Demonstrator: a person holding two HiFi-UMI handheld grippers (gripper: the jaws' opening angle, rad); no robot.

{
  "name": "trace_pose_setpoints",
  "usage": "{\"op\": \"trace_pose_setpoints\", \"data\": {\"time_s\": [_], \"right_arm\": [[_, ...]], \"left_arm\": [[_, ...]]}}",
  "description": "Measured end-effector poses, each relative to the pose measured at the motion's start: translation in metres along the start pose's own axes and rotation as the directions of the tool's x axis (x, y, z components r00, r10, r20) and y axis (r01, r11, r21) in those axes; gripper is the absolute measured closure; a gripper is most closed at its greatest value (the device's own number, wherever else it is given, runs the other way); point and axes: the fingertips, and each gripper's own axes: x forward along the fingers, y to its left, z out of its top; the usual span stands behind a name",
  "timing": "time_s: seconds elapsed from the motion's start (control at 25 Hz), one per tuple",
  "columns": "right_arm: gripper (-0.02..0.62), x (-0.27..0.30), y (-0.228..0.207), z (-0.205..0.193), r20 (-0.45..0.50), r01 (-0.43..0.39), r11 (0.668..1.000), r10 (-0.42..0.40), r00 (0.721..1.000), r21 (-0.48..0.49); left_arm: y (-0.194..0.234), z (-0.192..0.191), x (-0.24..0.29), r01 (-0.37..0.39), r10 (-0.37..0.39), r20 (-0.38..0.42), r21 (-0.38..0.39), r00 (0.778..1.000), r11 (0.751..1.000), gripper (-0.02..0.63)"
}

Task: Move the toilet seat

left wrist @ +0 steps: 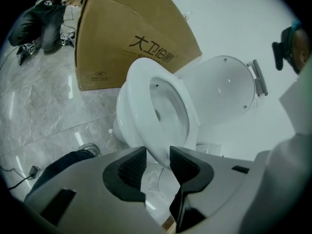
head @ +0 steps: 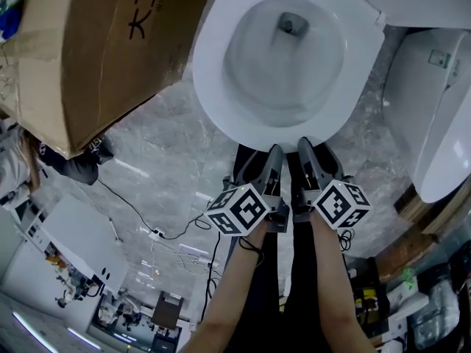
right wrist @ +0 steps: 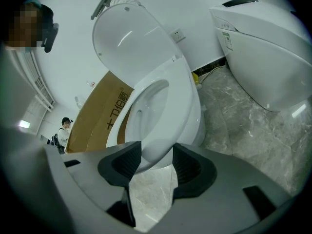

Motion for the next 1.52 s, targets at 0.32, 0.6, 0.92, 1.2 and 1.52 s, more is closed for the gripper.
{"op": "trace_pose_setpoints", "data": {"time_s": [0.32, 0.6, 0.92, 1.2, 1.52], "right_arm": [[0.385, -0.014, 0.012, 0.008, 0.028, -0.030, 1.000, 0.030, 0.999, -0.008], [0.385, -0.027, 0.022, 0.016, 0.040, -0.033, 0.999, 0.033, 0.999, -0.007], [0.385, -0.041, 0.039, 0.029, 0.081, -0.070, 0.998, 0.069, 0.994, -0.002], [0.385, -0.055, 0.052, 0.041, 0.114, -0.093, 0.996, 0.091, 0.989, 0.014], [0.383, -0.072, 0.069, 0.059, 0.141, -0.121, 0.992, 0.115, 0.983, 0.037]], "left_arm": [[-0.018, 0.004, -0.015, 0.038, -0.038, 0.013, 0.017, 0.999, 0.999, 0.453], [-0.035, 0.005, -0.026, 0.061, -0.062, 0.014, 0.052, 0.998, 0.997, 0.457], [-0.059, 0.012, -0.040, 0.104, -0.106, 0.019, 0.105, 0.994, 0.989, 0.460], [-0.081, 0.019, -0.054, 0.139, -0.143, 0.022, 0.145, 0.989, 0.980, 0.463], [-0.111, 0.027, -0.070, 0.175, -0.186, 0.043, 0.181, 0.982, 0.968, 0.468]]}}
